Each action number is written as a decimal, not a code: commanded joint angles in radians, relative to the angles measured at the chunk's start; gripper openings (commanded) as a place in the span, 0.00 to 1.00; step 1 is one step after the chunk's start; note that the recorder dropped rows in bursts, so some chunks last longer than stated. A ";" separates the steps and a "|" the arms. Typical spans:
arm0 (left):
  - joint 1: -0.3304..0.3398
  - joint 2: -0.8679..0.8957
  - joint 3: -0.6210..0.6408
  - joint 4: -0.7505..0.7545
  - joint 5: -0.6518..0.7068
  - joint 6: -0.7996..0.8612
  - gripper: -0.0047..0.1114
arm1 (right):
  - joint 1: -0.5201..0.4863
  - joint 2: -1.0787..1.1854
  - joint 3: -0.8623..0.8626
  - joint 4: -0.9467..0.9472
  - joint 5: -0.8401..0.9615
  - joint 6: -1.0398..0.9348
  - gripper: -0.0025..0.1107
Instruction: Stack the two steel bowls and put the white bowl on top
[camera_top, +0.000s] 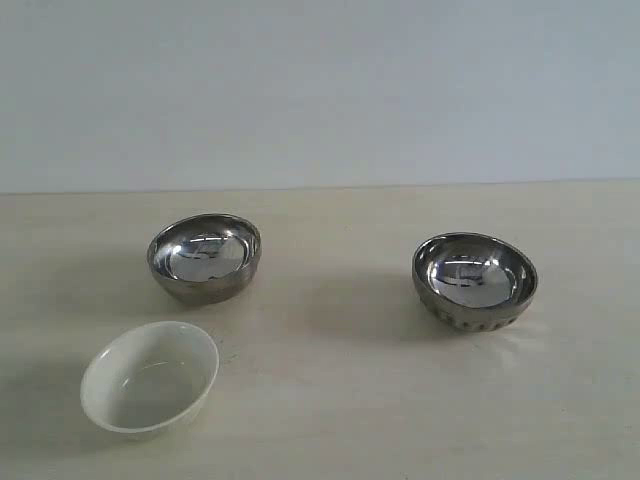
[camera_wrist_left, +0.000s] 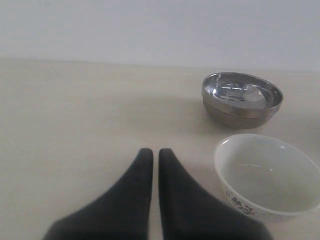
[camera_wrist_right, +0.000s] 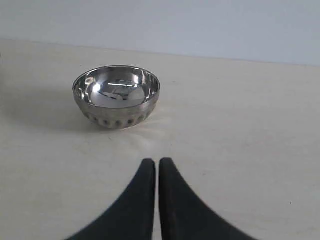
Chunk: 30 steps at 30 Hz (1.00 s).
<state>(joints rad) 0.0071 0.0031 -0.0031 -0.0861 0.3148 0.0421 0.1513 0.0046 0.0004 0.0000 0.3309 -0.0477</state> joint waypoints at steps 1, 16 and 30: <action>-0.005 -0.003 0.003 0.000 -0.008 -0.005 0.07 | -0.001 -0.005 0.000 -0.007 -0.009 -0.010 0.02; -0.005 -0.003 0.003 0.000 -0.008 -0.005 0.07 | -0.001 -0.005 0.000 -0.007 -0.243 -0.013 0.02; -0.005 -0.003 0.003 0.000 -0.008 -0.005 0.07 | -0.001 -0.005 0.000 -0.007 -0.882 0.420 0.02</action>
<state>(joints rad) 0.0071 0.0031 -0.0031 -0.0861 0.3148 0.0421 0.1513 0.0032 0.0004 0.0000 -0.4745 0.1595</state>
